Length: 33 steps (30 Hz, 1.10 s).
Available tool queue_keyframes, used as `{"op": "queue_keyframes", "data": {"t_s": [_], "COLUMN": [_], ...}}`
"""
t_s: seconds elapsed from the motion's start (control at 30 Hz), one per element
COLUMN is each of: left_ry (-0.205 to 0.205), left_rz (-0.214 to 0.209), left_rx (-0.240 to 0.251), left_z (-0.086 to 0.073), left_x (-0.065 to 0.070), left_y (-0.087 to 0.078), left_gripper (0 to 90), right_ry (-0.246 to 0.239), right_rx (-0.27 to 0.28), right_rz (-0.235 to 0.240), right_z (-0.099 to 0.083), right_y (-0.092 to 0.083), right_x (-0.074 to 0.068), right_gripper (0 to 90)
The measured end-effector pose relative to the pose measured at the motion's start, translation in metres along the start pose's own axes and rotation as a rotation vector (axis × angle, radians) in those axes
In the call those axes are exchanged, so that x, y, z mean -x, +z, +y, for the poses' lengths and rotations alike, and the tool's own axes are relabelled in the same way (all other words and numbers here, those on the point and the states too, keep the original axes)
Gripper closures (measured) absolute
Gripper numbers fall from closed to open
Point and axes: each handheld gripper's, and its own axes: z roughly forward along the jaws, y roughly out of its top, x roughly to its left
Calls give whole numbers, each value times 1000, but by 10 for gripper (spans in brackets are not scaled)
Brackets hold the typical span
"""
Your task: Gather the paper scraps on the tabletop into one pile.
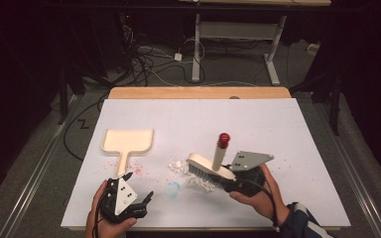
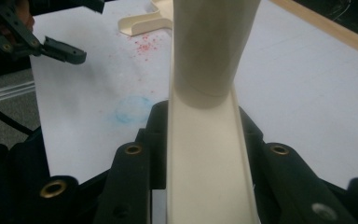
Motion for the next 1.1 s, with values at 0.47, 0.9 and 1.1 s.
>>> {"op": "queue_keyframes", "data": {"t_s": [0.47,0.9,1.1], "left_ry": [21,39,37], "left_rz": [-22,-44,-49], "left_rx": [-51,-78,-73], "left_z": [0,1,1], "left_x": [5,5,3], "left_y": [6,16,16], "left_gripper": [160,159,160], "right_ry": [-16,-46,-65], "right_rx": [-75,-129,-115], "right_rz": [-58,-10,2], "right_z": [-62,-87,-69], "right_y": [-81,-49,-18], "right_x": [30,25,20], "right_gripper": [683,683,683]}}
